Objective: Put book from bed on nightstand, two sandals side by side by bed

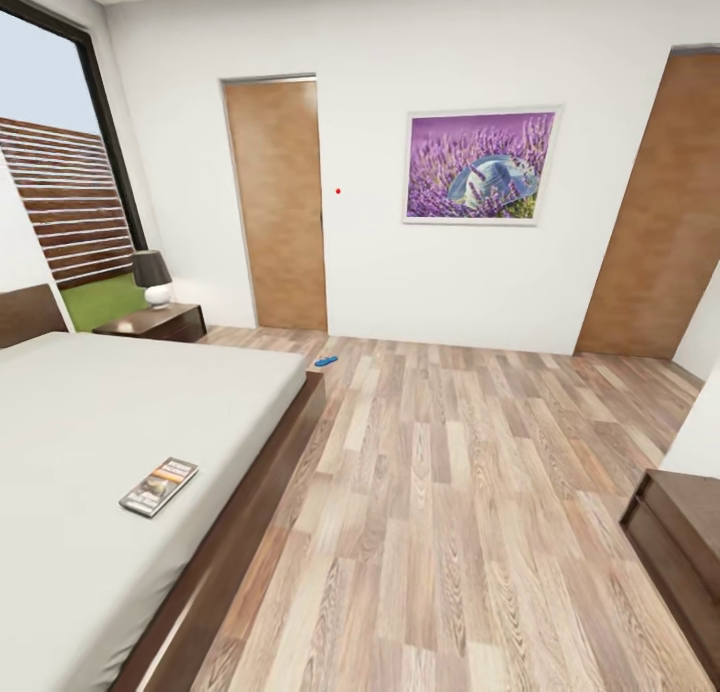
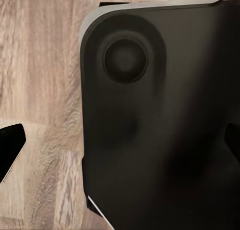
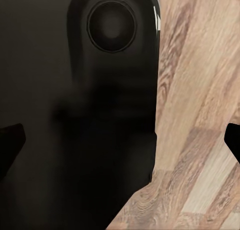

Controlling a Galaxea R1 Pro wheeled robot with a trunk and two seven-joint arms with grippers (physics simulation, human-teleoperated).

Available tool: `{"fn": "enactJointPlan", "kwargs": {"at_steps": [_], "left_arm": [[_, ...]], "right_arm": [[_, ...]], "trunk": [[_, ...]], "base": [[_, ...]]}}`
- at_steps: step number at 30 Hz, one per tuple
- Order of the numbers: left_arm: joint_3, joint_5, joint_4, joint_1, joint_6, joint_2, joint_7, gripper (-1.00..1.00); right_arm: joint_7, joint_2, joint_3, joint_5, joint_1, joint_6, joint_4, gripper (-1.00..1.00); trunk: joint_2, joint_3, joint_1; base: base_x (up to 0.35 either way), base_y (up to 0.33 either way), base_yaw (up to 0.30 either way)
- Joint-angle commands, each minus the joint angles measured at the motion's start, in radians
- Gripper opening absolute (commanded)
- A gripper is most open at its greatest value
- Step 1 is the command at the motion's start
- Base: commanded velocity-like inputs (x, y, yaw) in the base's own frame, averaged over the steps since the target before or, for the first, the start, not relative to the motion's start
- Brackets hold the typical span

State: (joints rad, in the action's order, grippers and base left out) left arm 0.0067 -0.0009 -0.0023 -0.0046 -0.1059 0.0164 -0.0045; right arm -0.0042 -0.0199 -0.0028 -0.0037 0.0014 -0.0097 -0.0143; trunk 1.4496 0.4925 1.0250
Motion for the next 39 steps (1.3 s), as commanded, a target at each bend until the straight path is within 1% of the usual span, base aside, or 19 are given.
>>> {"fn": "enactJointPlan", "kwargs": {"at_steps": [1,11,20,27,33,39], "left_arm": [[0.001,0.0,0.001,0.0,-0.004,0.0,-0.001,1.0],[0.0,0.0,0.001,-0.001,-0.004,0.0,-0.001,1.0],[0.0,-0.001,0.001,0.0,-0.006,0.0,-0.001,1.0],[0.0,-0.001,0.001,0.0,-0.007,0.0,-0.001,1.0],[0.0,-0.001,0.001,0.0,-0.007,0.0,-0.001,1.0],[-0.001,-0.001,0.001,0.0,-0.007,0.0,-0.001,1.0]], "right_arm": [[0.0,0.0,0.0,-0.001,0.0,-0.001,-0.001,1.0],[0.0,0.0,0.0,-0.001,0.0,-0.001,-0.001,1.0],[0.0,0.001,0.0,0.0,0.0,-0.001,-0.001,1.0],[0.0,0.0,0.0,0.0,0.0,-0.001,-0.001,1.0],[0.0,-0.001,0.0,0.001,0.0,-0.001,-0.001,1.0],[0.0,-0.001,0.0,0.001,0.0,-0.001,-0.001,1.0]], "trunk": [[0.0,0.001,0.0],[0.0,0.001,0.0],[0.0,0.001,0.0],[0.0,0.001,0.0],[0.0,0.001,0.0],[0.0,0.001,0.0]], "base": [[0.009,0.001,-0.274],[0.003,0.011,-0.288],[0.0,0.133,-0.26],[0.0,0.058,-0.068],[0.0,0.149,-0.041],[0.0,0.163,-0.189]]}}
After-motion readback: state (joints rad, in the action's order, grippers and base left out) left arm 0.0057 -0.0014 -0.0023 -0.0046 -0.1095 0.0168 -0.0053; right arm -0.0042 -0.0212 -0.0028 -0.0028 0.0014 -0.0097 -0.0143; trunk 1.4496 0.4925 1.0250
